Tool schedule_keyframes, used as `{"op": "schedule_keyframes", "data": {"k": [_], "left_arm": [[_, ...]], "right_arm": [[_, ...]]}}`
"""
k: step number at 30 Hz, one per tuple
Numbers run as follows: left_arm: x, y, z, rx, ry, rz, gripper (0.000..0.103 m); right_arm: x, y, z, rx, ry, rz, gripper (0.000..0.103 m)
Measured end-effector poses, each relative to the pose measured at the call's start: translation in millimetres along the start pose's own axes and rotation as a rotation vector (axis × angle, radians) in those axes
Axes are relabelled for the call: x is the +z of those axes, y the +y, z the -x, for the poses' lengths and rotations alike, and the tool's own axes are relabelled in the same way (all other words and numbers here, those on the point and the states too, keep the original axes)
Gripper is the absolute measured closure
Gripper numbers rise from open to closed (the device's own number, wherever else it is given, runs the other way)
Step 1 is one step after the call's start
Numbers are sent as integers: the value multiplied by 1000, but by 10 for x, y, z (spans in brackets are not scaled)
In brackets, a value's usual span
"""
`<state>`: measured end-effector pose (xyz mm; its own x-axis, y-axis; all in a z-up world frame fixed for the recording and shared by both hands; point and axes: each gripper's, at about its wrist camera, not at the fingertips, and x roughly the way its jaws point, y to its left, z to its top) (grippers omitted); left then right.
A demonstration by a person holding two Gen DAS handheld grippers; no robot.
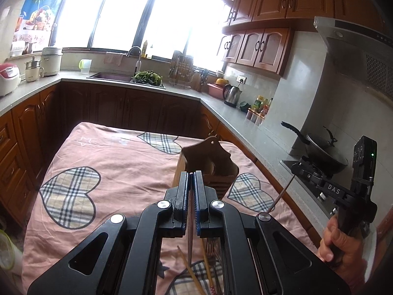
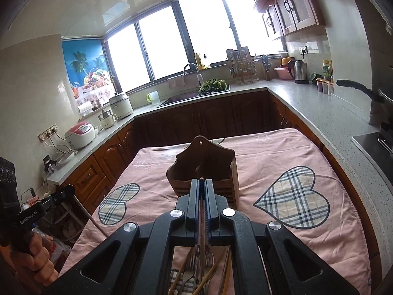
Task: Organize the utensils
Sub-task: 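Lift the left tool's chopstick toward the wooden holder while the right tool carries its chopstick there, then insert the left tool's chopstick into the holder and open while the right tool releases its chopstick inside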
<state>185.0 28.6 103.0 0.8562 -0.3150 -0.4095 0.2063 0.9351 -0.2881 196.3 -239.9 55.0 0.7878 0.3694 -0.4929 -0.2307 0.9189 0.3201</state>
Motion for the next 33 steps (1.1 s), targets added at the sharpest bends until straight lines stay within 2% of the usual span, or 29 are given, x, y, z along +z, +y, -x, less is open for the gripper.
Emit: {"op": "schedule_keyframes", "data": {"k": [9,18,23,29,33], "left_arm": [[655,-37,-226,2,-143,-1,100],[1157,46,-794,5,-208,41,100],[1131,125,-1248,11,-193,79,100],[854,144,-1701,44,-183,87,100],[660,122,-1888,59,-181,78,100]], "right_arm": [[592,-44,-117,-17,-130,-19,99],[1155,-207,-491,-44,-211,-43,99],[1184,-269,-861,-72,-208,-32,99],[891,-450,-1341,-88,-151,-63,99],[665,-552,-1502,-74,-135,-90,99]]}}
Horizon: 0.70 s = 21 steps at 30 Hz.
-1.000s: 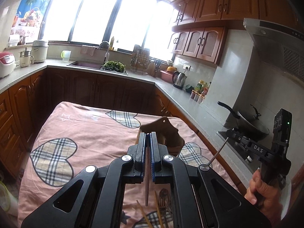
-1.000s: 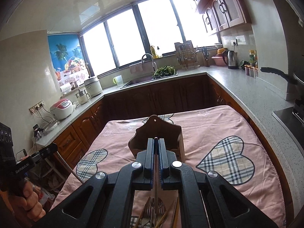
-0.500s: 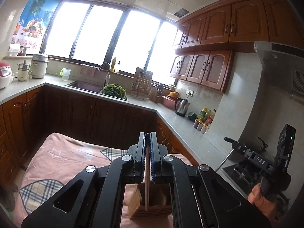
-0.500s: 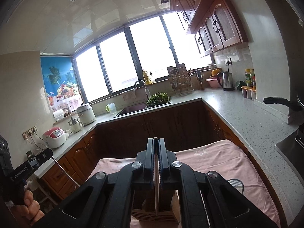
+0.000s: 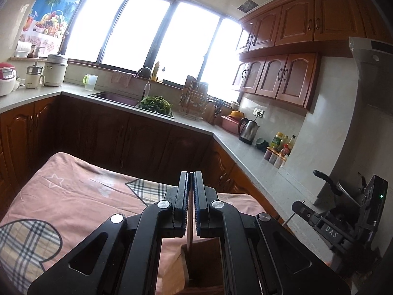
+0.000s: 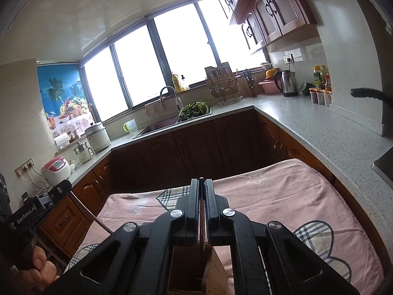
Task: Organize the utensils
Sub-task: 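Insert the left tool's chopstick into the holder and open while the right tool releases its chopstick inside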
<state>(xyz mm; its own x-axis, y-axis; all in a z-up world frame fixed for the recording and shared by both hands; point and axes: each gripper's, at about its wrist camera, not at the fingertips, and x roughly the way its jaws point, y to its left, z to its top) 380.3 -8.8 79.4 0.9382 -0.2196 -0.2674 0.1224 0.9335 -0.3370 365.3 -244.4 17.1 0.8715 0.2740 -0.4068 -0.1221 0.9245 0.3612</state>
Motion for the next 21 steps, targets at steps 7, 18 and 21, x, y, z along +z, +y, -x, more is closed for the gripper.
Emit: {"op": "schedule_keyframes", "data": {"k": [7,18,21], "left_arm": [[-234,6,-154,26,27,-15,99],[-199,79,-214,34,64,-7,99],[-199,116,-227,32,79,5,97]], "right_arm": [[-99,-82,-47,3,-3,-11,99],[-104,-182,-139,2,41,-45,94],[-102,-174,-132,2,46,-47,94]]}}
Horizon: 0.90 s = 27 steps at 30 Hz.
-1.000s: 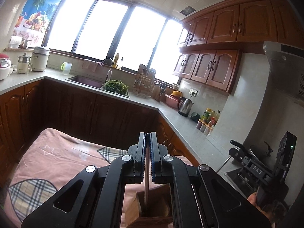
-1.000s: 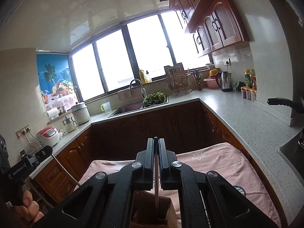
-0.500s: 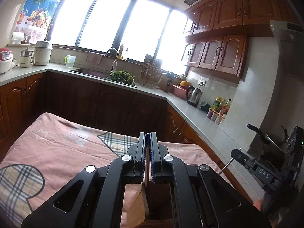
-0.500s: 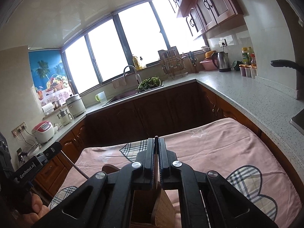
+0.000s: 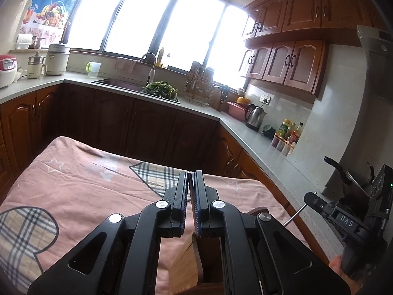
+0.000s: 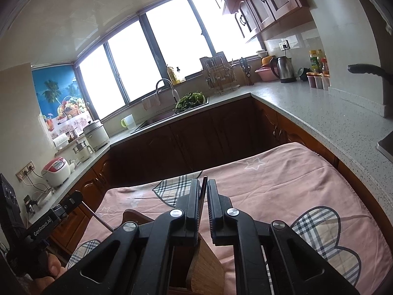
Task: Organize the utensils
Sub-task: 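Insert the left tool's chopstick into the holder and open while the right tool releases its chopstick inside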
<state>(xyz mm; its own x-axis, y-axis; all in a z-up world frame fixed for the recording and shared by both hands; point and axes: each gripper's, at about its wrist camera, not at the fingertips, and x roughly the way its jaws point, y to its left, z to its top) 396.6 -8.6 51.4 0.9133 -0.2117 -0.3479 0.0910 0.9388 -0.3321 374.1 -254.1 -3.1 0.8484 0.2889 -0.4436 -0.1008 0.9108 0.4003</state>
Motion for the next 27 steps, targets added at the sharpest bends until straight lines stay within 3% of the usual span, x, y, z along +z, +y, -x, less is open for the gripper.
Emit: {"op": "schedule_keyframes", "data": {"k": [2,4,7,8,10,12,14,16,17,20,27], "left_arm": [[4,12,7,-1,5,8,93],[10,21,18,2,7,11,83],[20,18,47,-3,5,15,73],[22,15,58,-1,6,14,71],[28,10,92,-3,8,15,55],[29,23,150,6,7,20,40],[14,52,233,11,6,28,33],[-5,80,305,38,23,33,18],[-24,102,357,43,26,39,17],[-78,146,501,60,49,49,11],[-259,169,865,76,108,39,10]], "right_arm": [[3,1,-3,3,4,-3,93],[4,-2,2,-2,8,-8,89],[-5,-19,7,1,15,-25,70],[-12,-32,15,3,14,-31,59],[-21,-40,45,6,9,-35,51],[-22,-54,85,15,7,-47,35],[-21,-70,148,32,-1,-63,23],[-34,-91,224,46,-8,-80,8],[-47,-102,268,48,-14,-89,3],[-98,-112,384,53,-16,-102,2],[-256,-83,683,72,16,-119,2]]}}
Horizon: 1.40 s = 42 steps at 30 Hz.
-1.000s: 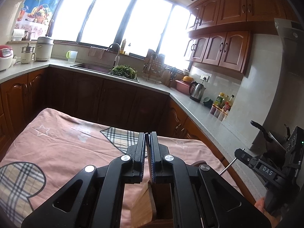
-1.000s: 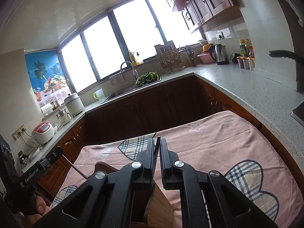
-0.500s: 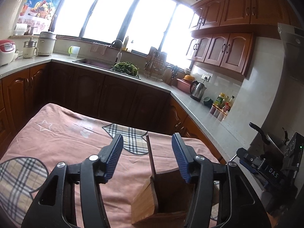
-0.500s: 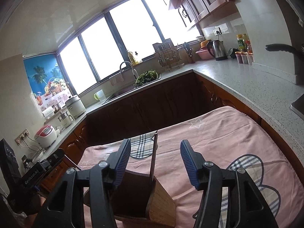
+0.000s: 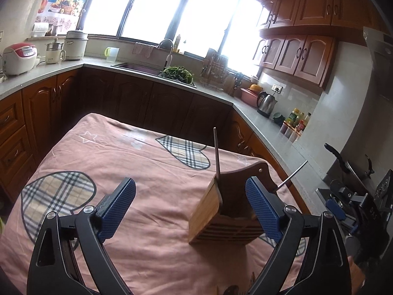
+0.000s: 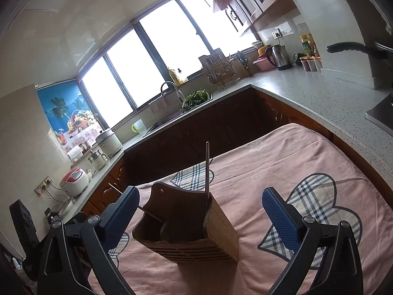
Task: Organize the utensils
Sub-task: 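Insert the left tool's chopstick into the holder and open while the right tool releases its chopstick inside, then move both open tools back down to the utensil pile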
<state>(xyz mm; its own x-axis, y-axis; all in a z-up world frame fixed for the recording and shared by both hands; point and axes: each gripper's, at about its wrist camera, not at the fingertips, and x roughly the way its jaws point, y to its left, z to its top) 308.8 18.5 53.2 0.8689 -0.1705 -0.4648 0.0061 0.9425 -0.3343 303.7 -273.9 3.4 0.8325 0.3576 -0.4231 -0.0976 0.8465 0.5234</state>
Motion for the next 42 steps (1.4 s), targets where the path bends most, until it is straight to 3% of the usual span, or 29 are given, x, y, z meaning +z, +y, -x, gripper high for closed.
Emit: {"op": "schedule_keyframes", "data": {"k": [21,32,42], "left_arm": [[-836,217,805,-8,142,36,10],[-1194,222,961,-2,197,13,10],[-1394,216,834,20,262,-9,10]], "right_arm": [[-815,145,1025,-15,100,70,2],[-1258,-41,1236,-51,162,59,2],[-1409,-131,1202,-66,205,68,2]]}}
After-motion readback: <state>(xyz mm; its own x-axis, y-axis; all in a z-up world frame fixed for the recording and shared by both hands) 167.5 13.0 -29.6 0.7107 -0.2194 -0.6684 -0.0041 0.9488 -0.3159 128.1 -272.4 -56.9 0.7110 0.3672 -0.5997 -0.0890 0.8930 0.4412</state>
